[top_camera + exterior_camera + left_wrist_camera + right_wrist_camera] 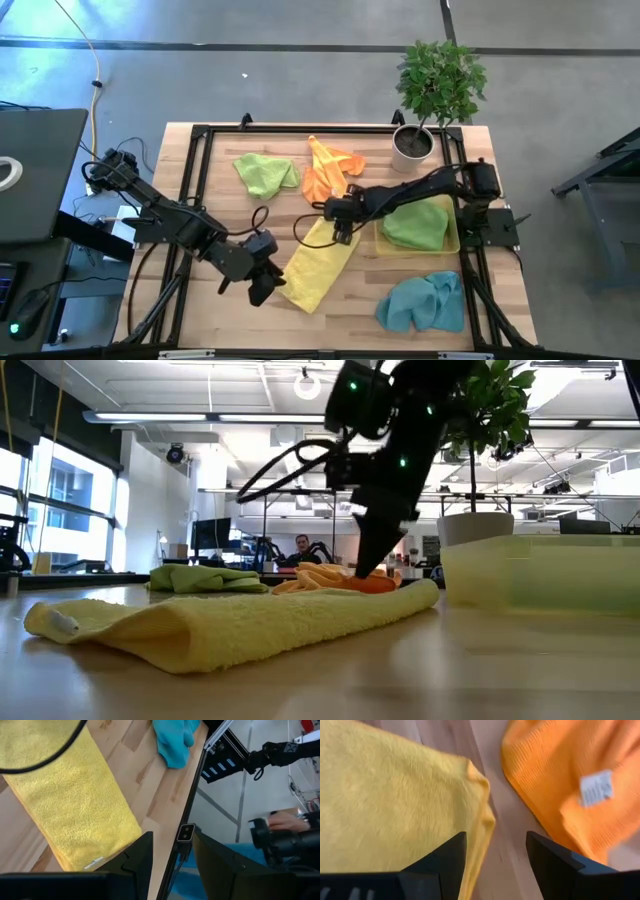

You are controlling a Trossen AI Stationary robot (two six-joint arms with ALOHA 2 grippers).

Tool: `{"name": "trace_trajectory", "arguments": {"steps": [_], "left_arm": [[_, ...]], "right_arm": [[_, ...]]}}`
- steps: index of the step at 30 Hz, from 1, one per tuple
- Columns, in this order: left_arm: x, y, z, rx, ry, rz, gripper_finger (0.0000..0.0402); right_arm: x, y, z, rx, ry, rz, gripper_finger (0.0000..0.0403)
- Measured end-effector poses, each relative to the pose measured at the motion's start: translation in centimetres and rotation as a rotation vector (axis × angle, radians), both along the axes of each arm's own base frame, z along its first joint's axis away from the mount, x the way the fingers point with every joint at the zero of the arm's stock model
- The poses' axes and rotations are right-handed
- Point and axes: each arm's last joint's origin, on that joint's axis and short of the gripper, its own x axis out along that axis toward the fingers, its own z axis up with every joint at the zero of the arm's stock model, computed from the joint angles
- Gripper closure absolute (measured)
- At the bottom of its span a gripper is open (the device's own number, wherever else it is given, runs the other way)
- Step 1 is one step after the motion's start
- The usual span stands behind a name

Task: Fold microfiber towels
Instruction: Fold the yellow microfiber cloth

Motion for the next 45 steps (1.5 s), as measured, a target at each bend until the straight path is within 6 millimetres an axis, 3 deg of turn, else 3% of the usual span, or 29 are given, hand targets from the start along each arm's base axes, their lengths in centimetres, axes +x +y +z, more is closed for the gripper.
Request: {"name": "trace_trajectory", "arguments": {"steps": [5,13,23,41,45], "left_arm": [[0.0,0.0,0.0,0.006,-0.002,0.003,0.0271],[0.0,0.0,0.0,0.016,-0.006,0.008,0.0271],[0.0,0.1,0.0,0.034,-0.012,0.008,0.0270],[0.0,0.2,0.0,0.050,-0.019,0.027,0.0270],[0.0,0.2,0.0,0.050,-0.020,0.027,0.0270]], "right_arm": [[-0.1,-1.4,0.8,0.125,0.035,-0.110,0.0204],[-1.1,-3.5,-1.4,0.365,0.042,-0.199,0.0204],[-0.7,-2.3,-3.1,0.390,0.063,-0.165,0.0204],[-0.4,0.7,-3.2,0.361,0.056,-0.117,0.0204],[-0.5,0.9,-3.3,0.341,0.055,-0.151,0.0219]]}}
